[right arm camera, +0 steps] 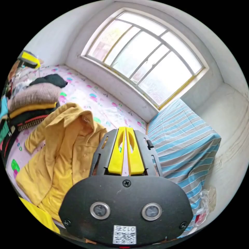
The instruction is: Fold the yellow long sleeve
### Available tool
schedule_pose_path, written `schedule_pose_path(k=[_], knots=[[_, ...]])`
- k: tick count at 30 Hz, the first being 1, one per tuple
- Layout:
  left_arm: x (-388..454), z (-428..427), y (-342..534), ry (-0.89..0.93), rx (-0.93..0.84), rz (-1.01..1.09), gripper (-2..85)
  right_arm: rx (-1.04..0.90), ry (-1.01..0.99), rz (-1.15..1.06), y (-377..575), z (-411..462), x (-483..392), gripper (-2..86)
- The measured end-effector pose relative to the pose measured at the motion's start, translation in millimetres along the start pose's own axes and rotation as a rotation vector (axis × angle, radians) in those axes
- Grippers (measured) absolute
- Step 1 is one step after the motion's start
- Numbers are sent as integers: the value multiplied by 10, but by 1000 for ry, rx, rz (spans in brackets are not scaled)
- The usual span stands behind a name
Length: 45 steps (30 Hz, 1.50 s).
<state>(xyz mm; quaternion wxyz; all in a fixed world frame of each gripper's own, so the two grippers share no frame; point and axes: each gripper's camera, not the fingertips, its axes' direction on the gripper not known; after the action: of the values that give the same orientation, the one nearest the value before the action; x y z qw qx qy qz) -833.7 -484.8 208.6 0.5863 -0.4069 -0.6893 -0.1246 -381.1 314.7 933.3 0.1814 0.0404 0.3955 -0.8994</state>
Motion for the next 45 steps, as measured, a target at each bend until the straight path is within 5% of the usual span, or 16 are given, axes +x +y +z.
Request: schedule_pose_path(k=[4, 7, 19, 26, 33, 45], knots=[[-276, 860, 830, 361, -27, -45, 7, -91, -190, 13, 1090, 649, -278, 2], [-248, 1448, 1590, 463, -132, -25, 15, -184, -375, 82, 2022, 975, -394, 3], [-95, 2912, 4390, 587, -617, -221, 126, -634, -754, 545, 5483, 1348, -523, 59], [65, 3232, 4455, 474, -736, -118, 137, -672, -722, 734, 6094, 1265, -144, 74], [22, 3419, 4189, 584, -785, -74, 36, -704, -764, 847, 6371, 1363, 204, 119], [-1255, 3044, 3977, 1057, -518, -334, 16, -739, -772, 823, 6216, 1432, 117, 90]])
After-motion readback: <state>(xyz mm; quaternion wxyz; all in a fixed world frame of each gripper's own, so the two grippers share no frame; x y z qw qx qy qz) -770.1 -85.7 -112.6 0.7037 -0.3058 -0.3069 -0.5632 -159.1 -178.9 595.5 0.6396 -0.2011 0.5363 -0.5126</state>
